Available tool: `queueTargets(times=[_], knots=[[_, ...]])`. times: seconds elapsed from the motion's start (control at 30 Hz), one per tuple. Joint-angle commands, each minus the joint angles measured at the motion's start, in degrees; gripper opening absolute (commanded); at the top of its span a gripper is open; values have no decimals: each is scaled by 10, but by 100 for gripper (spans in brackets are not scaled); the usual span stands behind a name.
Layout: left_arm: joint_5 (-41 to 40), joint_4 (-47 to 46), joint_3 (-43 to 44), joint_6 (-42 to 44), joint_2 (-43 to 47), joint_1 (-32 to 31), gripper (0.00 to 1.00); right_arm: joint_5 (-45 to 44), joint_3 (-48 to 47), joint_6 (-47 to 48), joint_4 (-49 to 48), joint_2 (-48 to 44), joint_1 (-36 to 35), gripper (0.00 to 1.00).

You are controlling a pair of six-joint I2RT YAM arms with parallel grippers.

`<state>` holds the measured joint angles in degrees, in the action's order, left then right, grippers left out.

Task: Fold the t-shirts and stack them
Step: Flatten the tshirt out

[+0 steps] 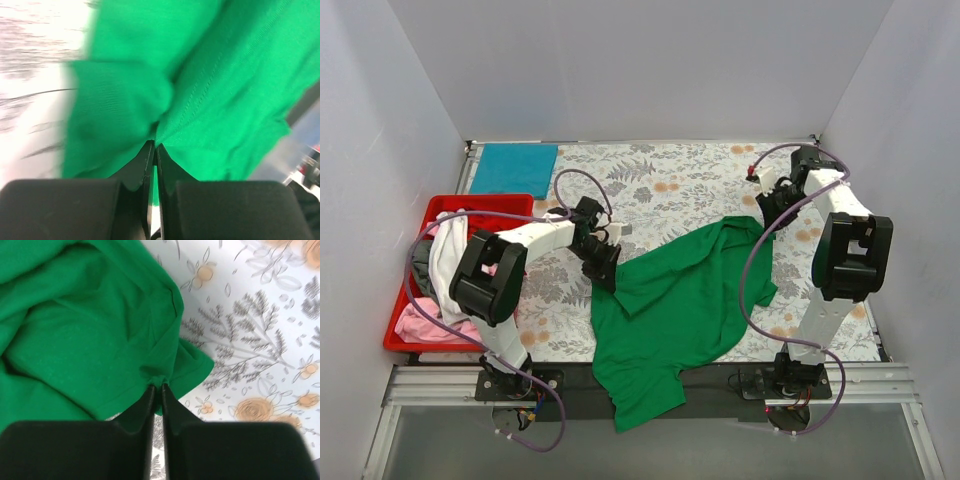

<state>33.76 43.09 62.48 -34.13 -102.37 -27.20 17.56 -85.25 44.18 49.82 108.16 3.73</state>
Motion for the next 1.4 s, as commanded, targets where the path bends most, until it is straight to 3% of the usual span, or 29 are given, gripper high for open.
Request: queueTargets(times=[0.0, 0.07, 0.13, 0.27, 0.37, 0.47, 0.83, 1.13, 1.27, 1.3, 1.37], knots=[[-60, 23, 37, 64, 40, 31, 0, 23, -24, 32, 82, -9, 33, 23], [-65, 29, 51, 71, 37, 42, 0, 29, -34, 43, 127, -1, 40, 41], [-67, 31, 62, 75, 31, 50, 0, 41, -53, 42, 128, 1, 48, 48], [-60, 42, 84, 78, 17, 56, 0, 56, -82, 23, 128, 2, 46, 50], [-59, 44, 86, 80, 12, 56, 0, 35, -114, 21, 121, 25, 41, 70], [-60, 45, 87, 84, 12, 56, 0, 25, -142, 21, 125, 54, 38, 70], [-61, 43, 105, 83, 3, 59, 0, 11, -125, 38, 128, 93, 21, 47], [-52, 39, 114, 81, -12, 69, 0, -10, -107, 43, 128, 106, 16, 43], [-50, 38, 119, 79, -10, 77, 0, -10, -105, 50, 129, 94, 16, 22], [-48, 38, 120, 77, -9, 79, 0, -11, -105, 55, 130, 89, 16, 2], [-48, 31, 133, 71, -4, 86, 0, -13, -108, 60, 131, 73, 16, 1]])
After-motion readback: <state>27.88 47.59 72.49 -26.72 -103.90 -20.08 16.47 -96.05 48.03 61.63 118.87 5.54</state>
